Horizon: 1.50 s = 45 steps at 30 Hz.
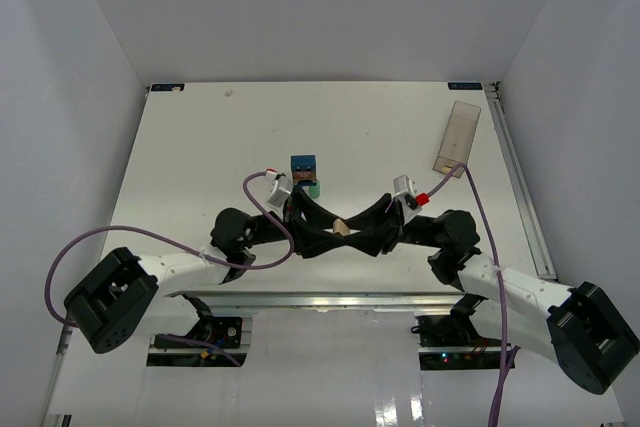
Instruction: Build the wood block tower
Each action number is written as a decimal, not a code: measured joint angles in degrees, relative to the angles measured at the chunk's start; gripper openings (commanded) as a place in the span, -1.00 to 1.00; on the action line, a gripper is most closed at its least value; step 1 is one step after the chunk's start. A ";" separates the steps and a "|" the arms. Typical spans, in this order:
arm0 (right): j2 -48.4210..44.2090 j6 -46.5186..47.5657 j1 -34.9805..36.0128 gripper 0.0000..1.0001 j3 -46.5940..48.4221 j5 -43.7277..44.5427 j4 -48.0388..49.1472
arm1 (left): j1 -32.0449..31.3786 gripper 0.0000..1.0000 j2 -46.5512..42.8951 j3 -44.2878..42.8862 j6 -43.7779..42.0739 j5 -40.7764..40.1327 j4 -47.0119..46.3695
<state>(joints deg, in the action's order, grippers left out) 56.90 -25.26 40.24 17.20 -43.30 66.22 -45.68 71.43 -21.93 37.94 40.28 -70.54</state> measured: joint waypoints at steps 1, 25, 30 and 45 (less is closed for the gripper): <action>0.06 0.00 0.01 -0.72 0.03 -0.18 0.00 | -0.02 0.21 0.01 0.00 -0.07 0.02 -0.01; -1.66 0.20 0.33 -0.74 0.27 -1.24 -2.27 | -0.67 0.25 -5.02 0.04 -2.58 -1.28 -0.45; -1.18 0.07 0.33 -0.74 0.27 -1.23 -2.23 | -0.69 0.31 -4.62 0.04 -2.79 -1.26 -0.45; -1.53 0.20 0.33 -0.73 0.27 -0.93 -3.21 | -0.93 -0.16 -5.21 0.04 -5.03 -2.17 3.08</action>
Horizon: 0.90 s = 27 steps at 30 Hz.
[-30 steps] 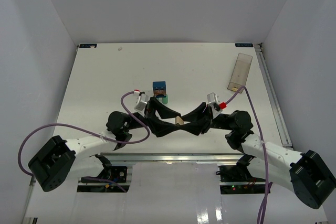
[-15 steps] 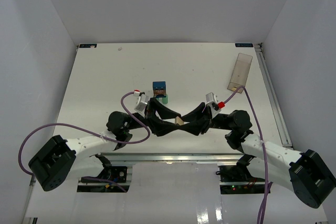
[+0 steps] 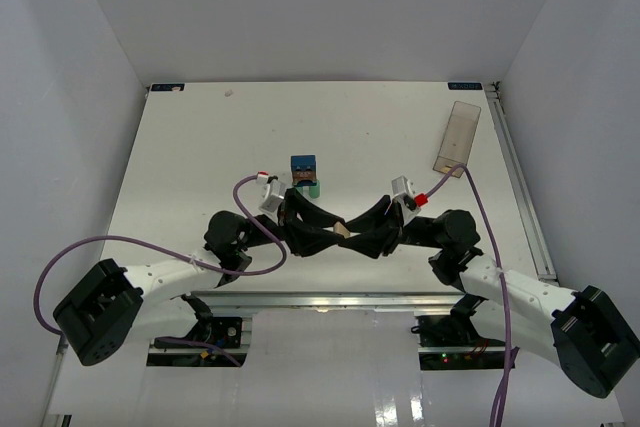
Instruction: Build the wood block tower
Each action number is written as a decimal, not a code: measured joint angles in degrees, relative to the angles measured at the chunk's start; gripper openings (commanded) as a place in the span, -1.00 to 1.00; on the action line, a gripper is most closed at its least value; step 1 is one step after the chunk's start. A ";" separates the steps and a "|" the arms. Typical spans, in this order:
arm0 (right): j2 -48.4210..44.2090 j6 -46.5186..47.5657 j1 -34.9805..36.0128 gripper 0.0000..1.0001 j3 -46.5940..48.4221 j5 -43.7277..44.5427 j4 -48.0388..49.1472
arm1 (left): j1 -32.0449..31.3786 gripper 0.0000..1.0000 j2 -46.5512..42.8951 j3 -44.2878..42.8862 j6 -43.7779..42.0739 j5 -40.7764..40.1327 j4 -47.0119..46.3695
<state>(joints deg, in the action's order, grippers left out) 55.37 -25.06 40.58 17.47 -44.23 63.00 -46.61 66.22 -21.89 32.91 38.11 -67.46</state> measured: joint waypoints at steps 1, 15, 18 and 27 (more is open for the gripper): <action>-0.02 -0.07 0.00 -0.73 0.00 -0.22 0.11 | 0.00 -0.29 0.00 0.00 -0.15 -0.11 0.07; -2.73 3.97 0.00 0.47 1.60 5.87 -14.27 | -0.11 -1.00 -4.04 -8.83 -9.52 -3.88 26.14; -6.59 5.83 0.00 0.50 2.08 11.50 -23.36 | -0.11 -1.00 -6.12 -14.32 -14.03 -8.08 39.59; -18.53 6.45 -0.03 0.55 2.77 30.36 -43.78 | -0.11 -1.00 -3.33 -23.67 -21.46 -19.29 69.82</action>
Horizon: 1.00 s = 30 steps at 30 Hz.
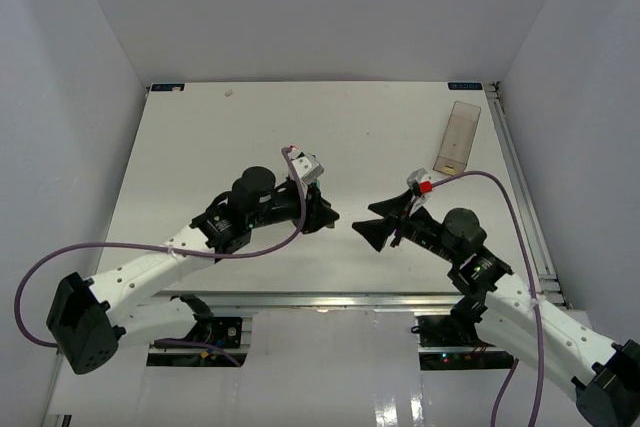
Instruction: Build the wood block tower
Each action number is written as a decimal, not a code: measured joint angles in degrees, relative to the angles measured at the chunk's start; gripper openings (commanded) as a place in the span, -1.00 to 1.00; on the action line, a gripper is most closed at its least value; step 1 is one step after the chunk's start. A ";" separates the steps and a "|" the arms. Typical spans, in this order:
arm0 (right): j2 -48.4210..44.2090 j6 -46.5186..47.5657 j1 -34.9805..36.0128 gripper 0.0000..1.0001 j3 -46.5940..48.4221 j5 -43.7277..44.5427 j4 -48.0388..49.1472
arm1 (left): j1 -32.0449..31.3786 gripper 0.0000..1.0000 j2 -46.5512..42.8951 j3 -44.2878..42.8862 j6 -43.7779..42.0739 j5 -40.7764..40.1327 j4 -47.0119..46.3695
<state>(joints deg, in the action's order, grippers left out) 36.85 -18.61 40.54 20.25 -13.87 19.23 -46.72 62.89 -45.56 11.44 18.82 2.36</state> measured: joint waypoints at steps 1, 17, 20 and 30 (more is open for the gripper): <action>-0.91 0.01 -0.01 0.55 0.22 1.54 -1.89 | 0.00 -1.00 0.99 -0.49 -0.34 -1.01 2.45; -10.69 0.04 -0.03 0.58 1.40 16.76 -15.47 | -4.66 -1.00 30.56 -13.57 -4.04 -14.26 27.30; -11.00 0.04 -0.03 0.59 1.40 17.80 -16.08 | -5.44 -1.00 35.10 -15.30 -4.64 -14.84 28.68; -11.05 0.49 -0.07 0.65 1.40 18.47 -16.78 | -8.11 0.13 39.74 -19.43 -5.64 -17.07 30.65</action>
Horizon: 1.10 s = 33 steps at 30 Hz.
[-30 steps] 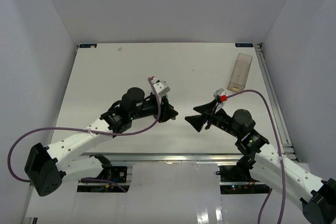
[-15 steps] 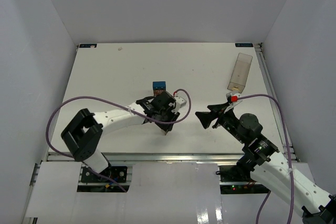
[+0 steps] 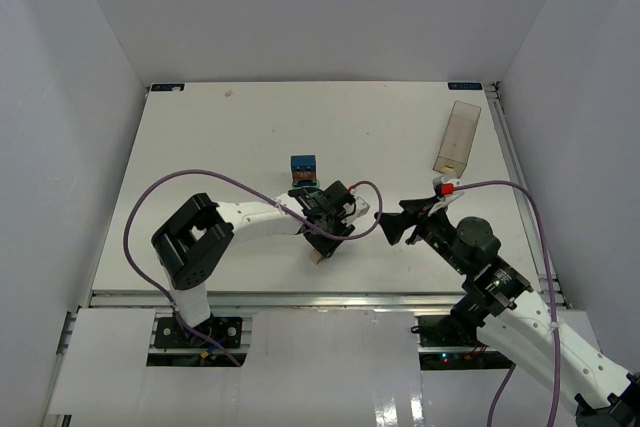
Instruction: Build the wood block tower
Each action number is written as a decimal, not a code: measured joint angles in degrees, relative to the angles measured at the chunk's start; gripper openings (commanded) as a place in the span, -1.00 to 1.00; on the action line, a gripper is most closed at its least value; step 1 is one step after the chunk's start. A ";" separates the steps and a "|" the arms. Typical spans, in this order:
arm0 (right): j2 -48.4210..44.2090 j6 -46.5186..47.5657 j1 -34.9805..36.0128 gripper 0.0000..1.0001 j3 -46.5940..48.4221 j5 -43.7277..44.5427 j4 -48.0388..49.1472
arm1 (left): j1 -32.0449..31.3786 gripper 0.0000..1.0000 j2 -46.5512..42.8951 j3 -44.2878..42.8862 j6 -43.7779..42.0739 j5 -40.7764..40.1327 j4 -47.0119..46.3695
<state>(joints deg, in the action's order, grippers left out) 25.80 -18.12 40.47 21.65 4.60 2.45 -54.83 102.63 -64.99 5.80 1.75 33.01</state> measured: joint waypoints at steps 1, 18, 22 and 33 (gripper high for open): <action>0.00 0.18 0.00 0.66 0.00 0.00 -0.06 | -0.11 0.22 -0.04 0.00 0.02 -0.08 -0.01; 16.19 21.00 -0.02 0.56 15.65 -14.53 -2.11 | 9.60 0.61 -27.15 10.04 7.25 -0.36 -14.01; 23.33 34.13 -0.05 0.48 21.51 -26.23 -2.71 | 17.27 0.68 -45.89 21.25 11.69 -6.90 -21.96; 48.38 53.12 3.72 0.46 27.21 -37.90 -10.21 | 17.02 0.71 -80.33 41.58 22.33 -17.96 -32.95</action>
<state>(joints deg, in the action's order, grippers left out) 74.18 34.99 44.19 48.86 -33.29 -7.77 -37.81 22.30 -23.41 28.13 -16.21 0.07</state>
